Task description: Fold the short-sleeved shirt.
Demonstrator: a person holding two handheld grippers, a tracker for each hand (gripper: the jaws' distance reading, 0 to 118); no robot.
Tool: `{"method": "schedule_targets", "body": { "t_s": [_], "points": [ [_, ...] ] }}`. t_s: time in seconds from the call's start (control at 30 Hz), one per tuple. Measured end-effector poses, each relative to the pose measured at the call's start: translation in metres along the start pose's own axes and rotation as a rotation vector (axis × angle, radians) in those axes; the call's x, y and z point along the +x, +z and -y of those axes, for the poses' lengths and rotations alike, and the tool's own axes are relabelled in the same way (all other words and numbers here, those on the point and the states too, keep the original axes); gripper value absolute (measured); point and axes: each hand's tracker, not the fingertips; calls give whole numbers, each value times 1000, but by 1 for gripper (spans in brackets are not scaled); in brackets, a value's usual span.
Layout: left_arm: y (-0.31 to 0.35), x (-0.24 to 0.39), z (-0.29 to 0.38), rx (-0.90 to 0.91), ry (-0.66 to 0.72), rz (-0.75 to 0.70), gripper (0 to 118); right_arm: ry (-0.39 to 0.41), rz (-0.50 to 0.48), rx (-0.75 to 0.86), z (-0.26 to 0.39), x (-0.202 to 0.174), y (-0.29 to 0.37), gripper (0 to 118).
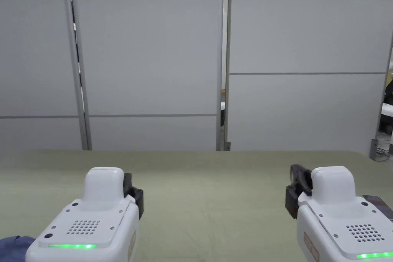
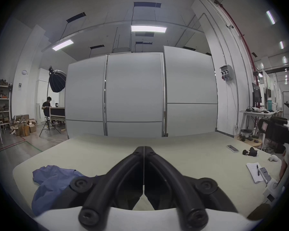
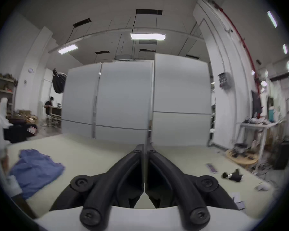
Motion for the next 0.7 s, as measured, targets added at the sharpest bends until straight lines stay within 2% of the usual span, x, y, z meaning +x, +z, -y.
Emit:
{"method": "schedule_targets", "body": {
  "t_s": [0.07,0.1,0.2,0.27,0.47,0.53,0.63,0.67,0.7],
  "points": [
    [12,-5,-9,2,11,39,0,-83,-80,-7,-6,2,-4,2],
    [16,-7,-12,5,14,32,0,-112,-83,-18,-9,2,-7,2],
    [14,-24,-17,11,35,-2,0,-95,-73,-18,-14,-13,-18,2],
    [24,-53,-22,8,47,-81,0,-114,-147,-40,-17,-30,-26,2],
    [68,-166,-15,-54,-1,-428,0,-134,-377,-34,-20,-132,-54,2],
    [80,-195,-12,-117,-4,-458,0,-143,-462,-48,-16,-166,-60,2],
    [73,-218,3,-224,30,-438,5,-103,-515,-44,-10,-204,-65,2],
    [66,-220,8,-245,48,-414,25,-96,-524,-54,-4,-210,-67,2],
    [55,-222,16,-273,63,-386,50,-94,-536,-62,-1,-214,-70,2]
  ]
}}
